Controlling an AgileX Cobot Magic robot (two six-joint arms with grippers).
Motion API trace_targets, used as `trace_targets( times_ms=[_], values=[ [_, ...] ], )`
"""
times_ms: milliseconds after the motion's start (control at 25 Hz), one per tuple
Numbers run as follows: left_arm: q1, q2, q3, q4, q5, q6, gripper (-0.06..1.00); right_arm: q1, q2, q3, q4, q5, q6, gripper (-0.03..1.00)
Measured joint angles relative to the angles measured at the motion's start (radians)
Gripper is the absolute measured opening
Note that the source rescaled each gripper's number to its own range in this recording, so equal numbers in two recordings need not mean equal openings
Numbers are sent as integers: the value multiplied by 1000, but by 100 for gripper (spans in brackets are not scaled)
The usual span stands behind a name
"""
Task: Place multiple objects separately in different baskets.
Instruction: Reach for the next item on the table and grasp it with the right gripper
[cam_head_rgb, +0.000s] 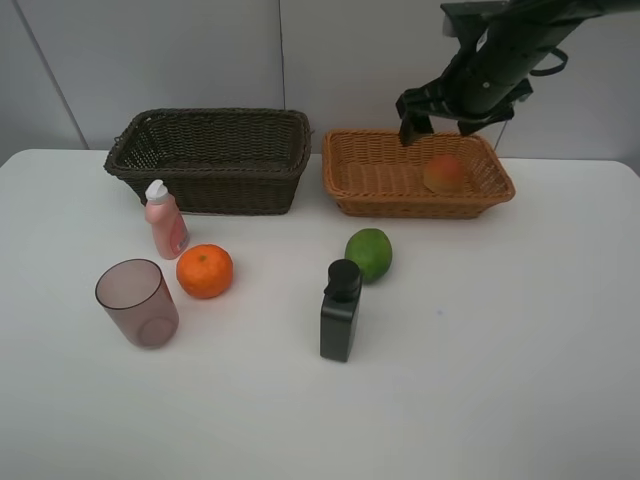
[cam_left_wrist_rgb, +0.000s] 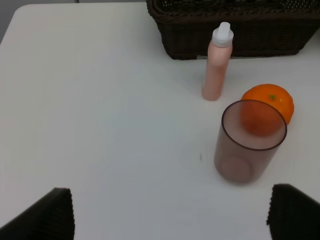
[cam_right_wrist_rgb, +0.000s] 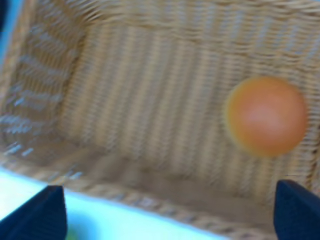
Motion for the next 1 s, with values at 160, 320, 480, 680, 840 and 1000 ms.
trace_targets(
  times_ms=[160, 320, 480, 680, 840, 1000],
  values=[
    [0, 0, 0, 0, 0, 0, 100, 67, -48, -1, 13, 84, 4, 91],
    [0, 0, 0, 0, 0, 0, 100, 145, -83, -1, 34, 180, 62, 91],
    [0, 0, 0, 0, 0, 0, 100, 233, -99, -1, 62, 299, 146, 91],
    [0, 0, 0, 0, 0, 0, 100, 314, -101, -1, 86, 425, 281, 91],
    [0, 0, 0, 0, 0, 0, 100, 344, -103, -1, 86, 462, 431, 91],
    [0, 0, 0, 0, 0, 0, 100, 384, -103, -1, 93, 466, 510, 91]
  ],
)
